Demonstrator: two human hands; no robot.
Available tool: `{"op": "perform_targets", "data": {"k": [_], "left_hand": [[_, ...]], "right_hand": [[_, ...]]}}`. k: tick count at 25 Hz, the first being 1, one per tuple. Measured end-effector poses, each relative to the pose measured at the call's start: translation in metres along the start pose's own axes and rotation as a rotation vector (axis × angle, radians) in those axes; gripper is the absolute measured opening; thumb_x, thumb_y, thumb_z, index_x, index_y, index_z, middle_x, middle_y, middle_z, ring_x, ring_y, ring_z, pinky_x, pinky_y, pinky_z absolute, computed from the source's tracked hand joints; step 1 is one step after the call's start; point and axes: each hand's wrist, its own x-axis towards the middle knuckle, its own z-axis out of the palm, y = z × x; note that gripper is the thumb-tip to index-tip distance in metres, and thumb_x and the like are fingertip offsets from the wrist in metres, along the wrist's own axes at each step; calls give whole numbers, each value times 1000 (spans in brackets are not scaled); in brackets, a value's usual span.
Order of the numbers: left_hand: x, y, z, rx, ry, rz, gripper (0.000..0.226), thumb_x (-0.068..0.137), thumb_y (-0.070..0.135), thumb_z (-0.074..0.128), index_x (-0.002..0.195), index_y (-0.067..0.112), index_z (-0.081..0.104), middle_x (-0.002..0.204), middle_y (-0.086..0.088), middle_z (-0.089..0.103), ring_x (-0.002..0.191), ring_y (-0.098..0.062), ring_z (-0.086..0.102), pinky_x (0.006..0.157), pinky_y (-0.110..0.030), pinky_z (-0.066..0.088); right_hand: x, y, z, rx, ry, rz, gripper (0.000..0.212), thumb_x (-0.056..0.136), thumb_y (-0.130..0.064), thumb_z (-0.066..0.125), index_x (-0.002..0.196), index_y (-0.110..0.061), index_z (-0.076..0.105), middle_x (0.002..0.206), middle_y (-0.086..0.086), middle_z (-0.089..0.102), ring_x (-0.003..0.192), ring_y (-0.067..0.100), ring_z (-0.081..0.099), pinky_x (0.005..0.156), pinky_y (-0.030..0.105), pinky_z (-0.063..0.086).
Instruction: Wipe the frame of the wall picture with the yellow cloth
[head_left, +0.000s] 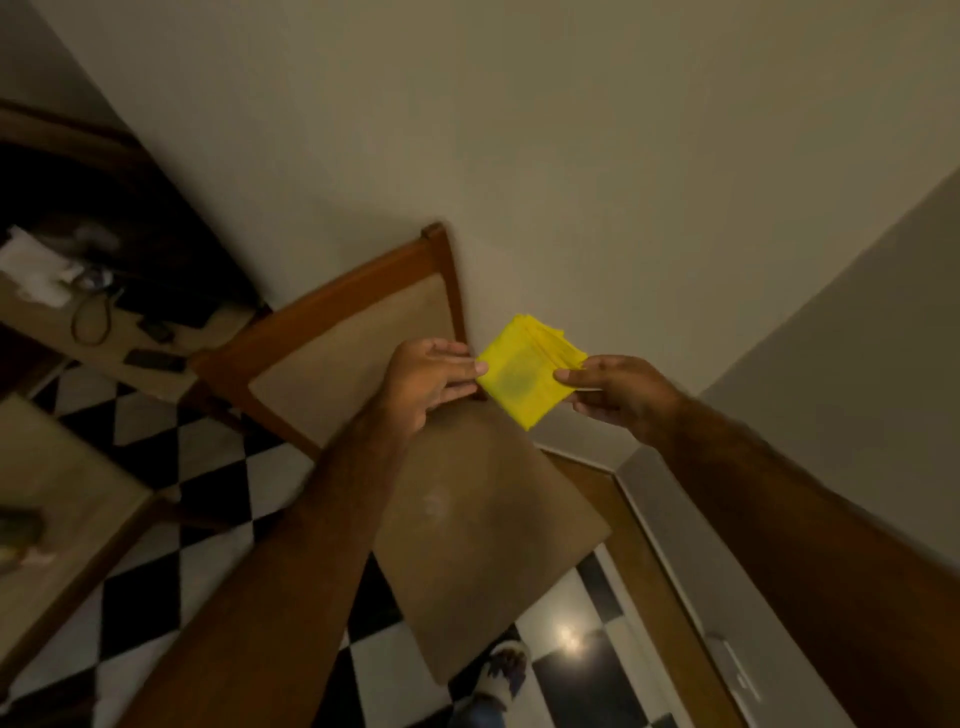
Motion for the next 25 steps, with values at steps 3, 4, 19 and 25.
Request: {"op": "perform_targets", "data": {"k": [3, 4, 19, 25], "left_hand": [[35, -85, -32, 10, 119, -121, 44, 79, -9, 77, 114, -2, 52, 105, -20, 68, 86, -25, 70, 69, -31, 64], [43, -112, -39, 9, 159, -142, 46, 79, -10, 76, 117, -4, 51, 107, -23, 66, 86, -27, 69, 66, -31, 64], [133, -388, -79, 624, 254, -207, 37, 79, 11, 82, 108, 5, 61, 101, -13, 74, 93, -28, 73, 77, -41, 62], [116, -353, -60, 1421, 48, 264, 57, 96, 44, 58, 141, 10, 50, 155, -16, 43, 145, -33, 38, 115, -47, 37]], "right_hand": [[56, 73, 31, -13, -24, 112, 19, 81, -11, 81, 93, -10, 66, 85, 13, 67, 65, 12, 64, 65, 21, 56], [71, 96, 38, 0, -11, 152, 25, 82, -9, 80, 102, -10, 64, 86, 13, 66, 67, 13, 63, 62, 20, 56], [220, 366, 79, -87, 196, 349, 29, 78, -15, 84, 101, -6, 69, 100, 16, 72, 83, 23, 70, 71, 35, 64], [191, 333, 79, -1115, 350, -168, 78, 89, -55, 61, 144, -3, 42, 145, 21, 51, 136, 40, 49, 104, 49, 45]]}}
